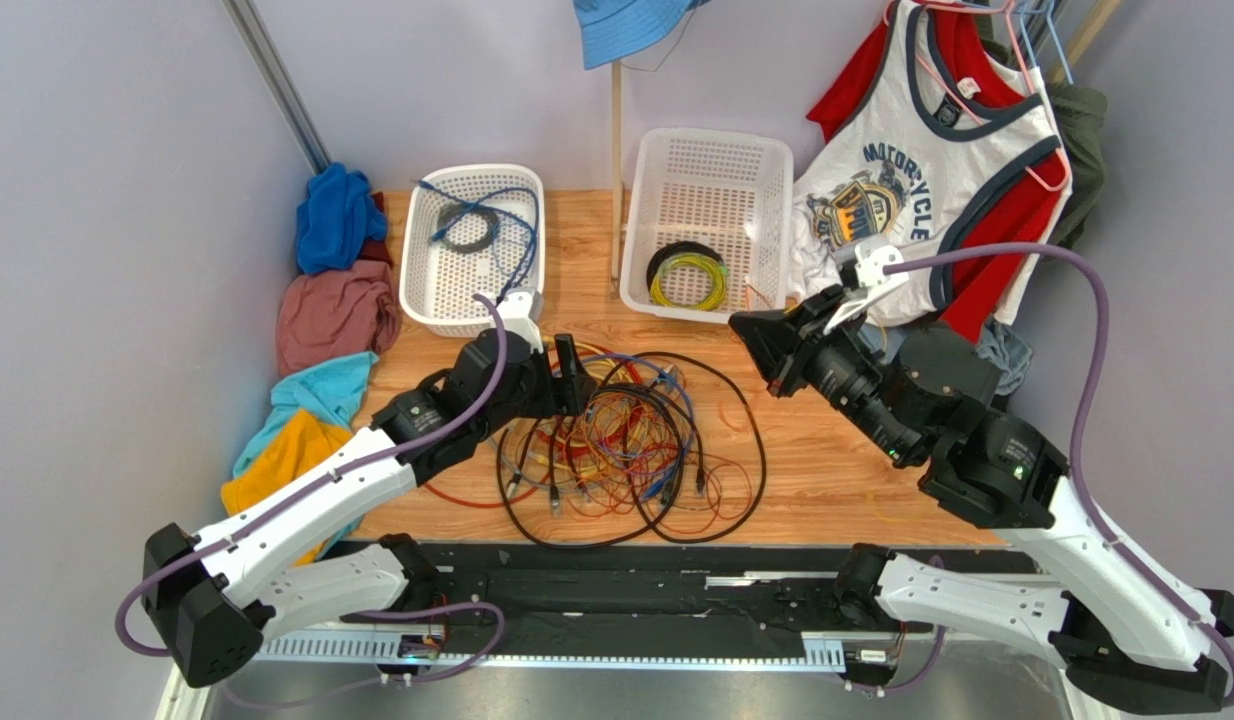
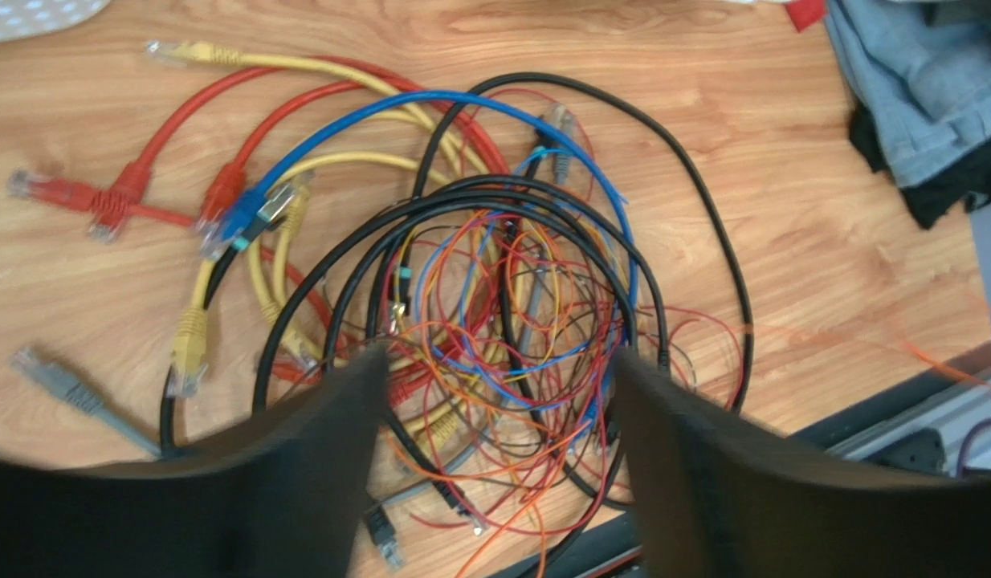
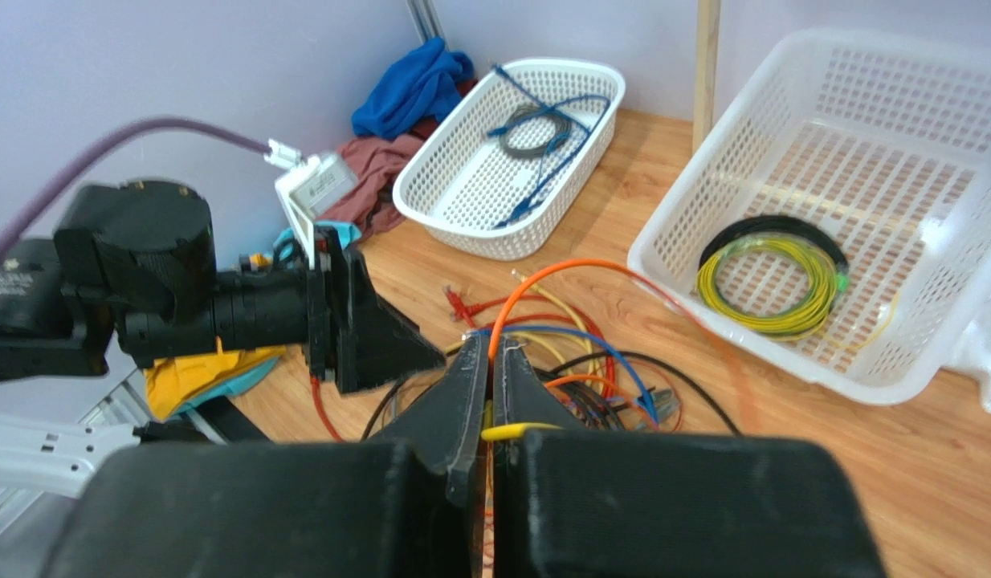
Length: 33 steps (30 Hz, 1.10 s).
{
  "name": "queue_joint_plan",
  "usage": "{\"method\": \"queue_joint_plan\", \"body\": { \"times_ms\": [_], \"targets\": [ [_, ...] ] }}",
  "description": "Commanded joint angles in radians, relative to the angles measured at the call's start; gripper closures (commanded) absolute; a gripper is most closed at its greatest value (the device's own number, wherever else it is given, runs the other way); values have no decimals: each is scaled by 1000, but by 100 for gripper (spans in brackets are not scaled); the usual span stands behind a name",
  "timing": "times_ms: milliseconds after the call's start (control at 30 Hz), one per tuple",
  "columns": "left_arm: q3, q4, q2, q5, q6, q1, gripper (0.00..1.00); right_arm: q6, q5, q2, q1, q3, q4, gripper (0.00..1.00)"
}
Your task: Untangle the cables
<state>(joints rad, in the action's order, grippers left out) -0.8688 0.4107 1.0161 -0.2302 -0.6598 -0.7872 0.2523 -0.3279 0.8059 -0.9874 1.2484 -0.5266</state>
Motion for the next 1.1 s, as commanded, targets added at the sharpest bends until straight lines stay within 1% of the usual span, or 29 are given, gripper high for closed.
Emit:
{"method": "queue_joint_plan", "body": {
  "times_ms": [0, 33, 67, 133, 167, 200, 233, 267, 300, 333, 367, 400, 467, 567, 600, 667, 867, 1067],
  "targets": [
    [54, -202, -31, 92, -29, 2, 13, -54, -27, 56, -4, 160, -41, 100],
    [66, -232, -30, 135, -31, 2, 10, -51, -14, 71, -5, 199, -68, 100],
    [79, -298, -28, 156, -32, 2, 8, -50, -2, 88, -4, 219, -79, 100],
    [122, -364, -25, 210, -43, 2, 7, -33, 24, 125, -4, 239, -98, 100],
    [138, -442, -25, 224, -50, 2, 7, -28, 33, 134, -4, 249, -96, 100],
    [175, -482, -27, 232, -66, 2, 6, -25, 46, 141, -4, 252, -96, 100],
    [195, -522, -30, 270, -75, 0, 6, -21, 50, 151, -5, 253, -90, 100],
    [218, -618, -36, 287, -80, 2, 6, -19, 50, 156, -4, 252, -85, 100],
    [265, -674, -40, 305, -90, 2, 7, -19, 50, 159, -4, 250, -82, 100],
    [289, -732, -53, 352, -92, -1, 7, -19, 49, 168, -4, 249, -75, 100],
    [313, -859, -59, 376, -92, -3, 7, -15, 50, 173, -5, 247, -73, 100],
    [351, -916, -63, 393, -90, -4, 8, -15, 58, 179, -4, 244, -69, 100],
    [375, -1027, -80, 388, -60, -39, 8, -8, 62, 193, -4, 238, -58, 100],
    [378, -1069, -97, 319, 61, -109, 7, -2, 69, 208, -4, 230, -39, 100],
    [382, -1088, -93, 298, 81, -134, 7, 1, 73, 213, -4, 230, -35, 100],
    [384, -1134, -85, 284, 113, -150, 6, 7, 84, 220, -5, 235, -27, 100],
    [412, -1257, -80, 308, 115, -153, 6, 42, 104, 239, -4, 244, -15, 100],
    [453, -1271, -168, 305, 131, -153, 5, 87, 128, 231, -4, 189, 22, 100]
  ]
}}
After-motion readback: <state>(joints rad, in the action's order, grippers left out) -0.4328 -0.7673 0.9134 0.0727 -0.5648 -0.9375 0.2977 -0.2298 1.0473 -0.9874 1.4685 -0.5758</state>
